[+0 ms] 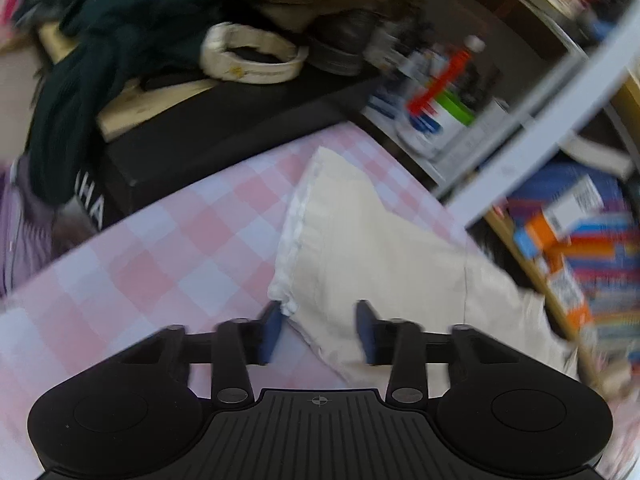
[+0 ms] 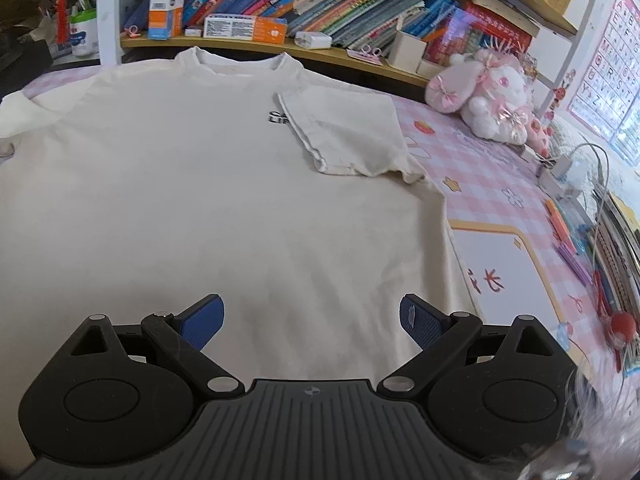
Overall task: Fold clothes
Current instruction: 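Reach the left tool to the opposite side edge and grasp it, then fold the grasped side edge over the shirt front with the left tool, then open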
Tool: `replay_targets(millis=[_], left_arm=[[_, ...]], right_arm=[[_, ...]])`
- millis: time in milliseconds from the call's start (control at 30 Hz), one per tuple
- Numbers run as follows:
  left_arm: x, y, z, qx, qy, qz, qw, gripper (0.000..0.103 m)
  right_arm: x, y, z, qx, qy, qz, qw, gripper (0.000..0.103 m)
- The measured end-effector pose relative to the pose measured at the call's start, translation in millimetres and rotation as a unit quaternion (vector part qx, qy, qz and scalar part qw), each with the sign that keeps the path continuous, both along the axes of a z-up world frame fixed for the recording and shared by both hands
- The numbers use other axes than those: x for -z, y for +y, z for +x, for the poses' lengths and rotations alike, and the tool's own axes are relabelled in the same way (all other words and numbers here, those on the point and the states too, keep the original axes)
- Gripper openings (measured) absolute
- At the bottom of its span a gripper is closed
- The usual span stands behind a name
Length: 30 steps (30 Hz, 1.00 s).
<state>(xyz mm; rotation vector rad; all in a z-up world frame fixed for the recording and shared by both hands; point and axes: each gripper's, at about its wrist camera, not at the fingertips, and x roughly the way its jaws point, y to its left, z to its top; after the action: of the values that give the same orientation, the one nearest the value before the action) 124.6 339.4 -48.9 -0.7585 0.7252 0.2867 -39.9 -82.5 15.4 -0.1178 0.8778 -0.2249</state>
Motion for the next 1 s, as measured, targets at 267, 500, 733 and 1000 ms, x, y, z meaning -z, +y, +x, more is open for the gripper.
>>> replay_targets(millis=[267,500,733,1000], left_arm=[[-29,-29,15,-0.010,-0.060,-0.022,0.9979,0.005],[-73,-203,28,0.360,-0.100,0.169,0.9119,0.008],[-15,-274,6,0.474,-0.008,0.263,0.8405,0.050],[-28,-208,33,0.285,-0.036,0.142,0.9471,0.065]], right_arm=[[4,-32,4,0.019,-0.005,0.023,1.000,0.095],[10,-68,9,0.044,-0.010,0.057,0.997,0.095],[19,-92,11,0.063,0.000,0.085,0.994,0.095],[28,-104,7,0.071,0.013,0.095,0.993,0.095]])
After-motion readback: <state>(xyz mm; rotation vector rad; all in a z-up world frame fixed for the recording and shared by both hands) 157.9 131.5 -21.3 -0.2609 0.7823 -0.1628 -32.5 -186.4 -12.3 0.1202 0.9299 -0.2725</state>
